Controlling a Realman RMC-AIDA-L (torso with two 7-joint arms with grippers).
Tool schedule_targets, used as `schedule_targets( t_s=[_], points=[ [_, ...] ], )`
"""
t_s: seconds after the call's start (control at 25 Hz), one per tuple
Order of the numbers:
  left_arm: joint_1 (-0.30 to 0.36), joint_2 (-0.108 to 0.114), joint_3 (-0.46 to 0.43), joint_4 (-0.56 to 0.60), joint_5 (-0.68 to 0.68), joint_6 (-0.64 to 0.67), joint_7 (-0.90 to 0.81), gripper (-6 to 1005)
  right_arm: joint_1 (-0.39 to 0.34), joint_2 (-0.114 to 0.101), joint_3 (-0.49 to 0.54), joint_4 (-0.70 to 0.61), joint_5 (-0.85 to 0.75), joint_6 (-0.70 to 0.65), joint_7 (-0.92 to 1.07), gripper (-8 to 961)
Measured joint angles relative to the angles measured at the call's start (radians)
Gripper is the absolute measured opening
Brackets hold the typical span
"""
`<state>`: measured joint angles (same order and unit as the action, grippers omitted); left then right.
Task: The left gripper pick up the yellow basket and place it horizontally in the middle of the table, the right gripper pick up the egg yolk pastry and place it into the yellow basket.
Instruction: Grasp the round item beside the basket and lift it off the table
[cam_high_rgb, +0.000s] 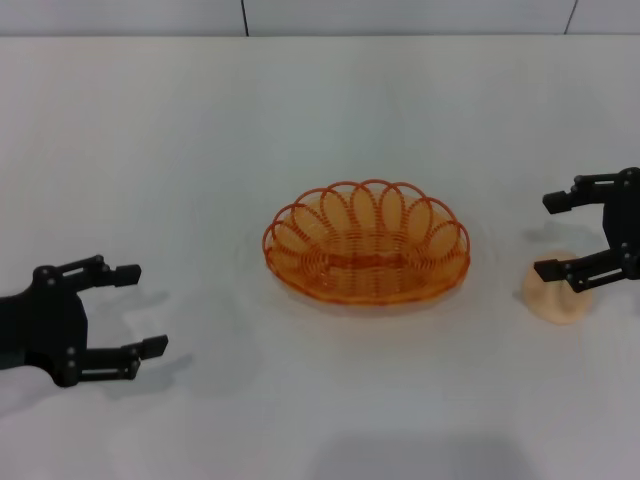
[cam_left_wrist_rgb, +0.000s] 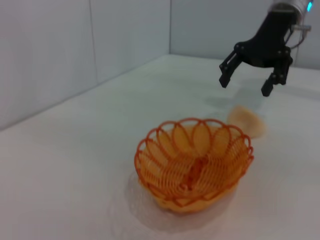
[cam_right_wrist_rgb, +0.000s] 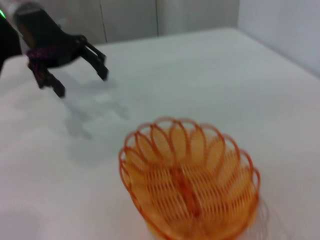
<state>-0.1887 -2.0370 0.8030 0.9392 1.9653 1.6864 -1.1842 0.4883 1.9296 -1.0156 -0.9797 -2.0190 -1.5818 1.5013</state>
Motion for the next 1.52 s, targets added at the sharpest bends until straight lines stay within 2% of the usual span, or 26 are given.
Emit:
schedule_targets(
  t_s=[0.12, 0.24, 0.36, 0.48, 0.56, 0.8, 1.52],
  points=[
    [0.002, -0.004, -0.001, -0.003, 0.01, 0.007, 0.013, 866, 0.03, 0.002, -0.005, -0.033, -0.094, -0.022, 0.1, 870],
    [0.006, -0.025, -0.001, -0.002, 0.008, 0.029, 0.061, 864, 0.056, 0.011, -0.006, -0.068, -0.191, -0.063, 0.19, 870],
    [0.013, -0.039, -0.001, -0.001, 0.005, 0.05, 0.103, 863, 0.075, 0.04, -0.008, -0.121, -0.292, -0.082, 0.256, 870],
    [0.017, -0.04, -0.001, -0.003, 0.002, 0.063, 0.111, 862, 0.085, 0.071, -0.01, -0.162, -0.355, -0.087, 0.279, 871],
    [0.017, -0.04, -0.001, -0.006, 0.005, 0.061, 0.115, 862, 0.085, 0.079, -0.018, -0.17, -0.363, -0.078, 0.28, 852],
    [0.019, -0.041, -0.001, -0.008, 0.005, 0.076, 0.128, 861, 0.084, 0.081, -0.07, -0.137, -0.368, -0.001, 0.287, 825],
    [0.028, -0.042, -0.001, -0.01, 0.006, 0.072, 0.127, 858, 0.083, 0.079, -0.09, -0.145, -0.413, 0.039, 0.292, 465]
  ],
)
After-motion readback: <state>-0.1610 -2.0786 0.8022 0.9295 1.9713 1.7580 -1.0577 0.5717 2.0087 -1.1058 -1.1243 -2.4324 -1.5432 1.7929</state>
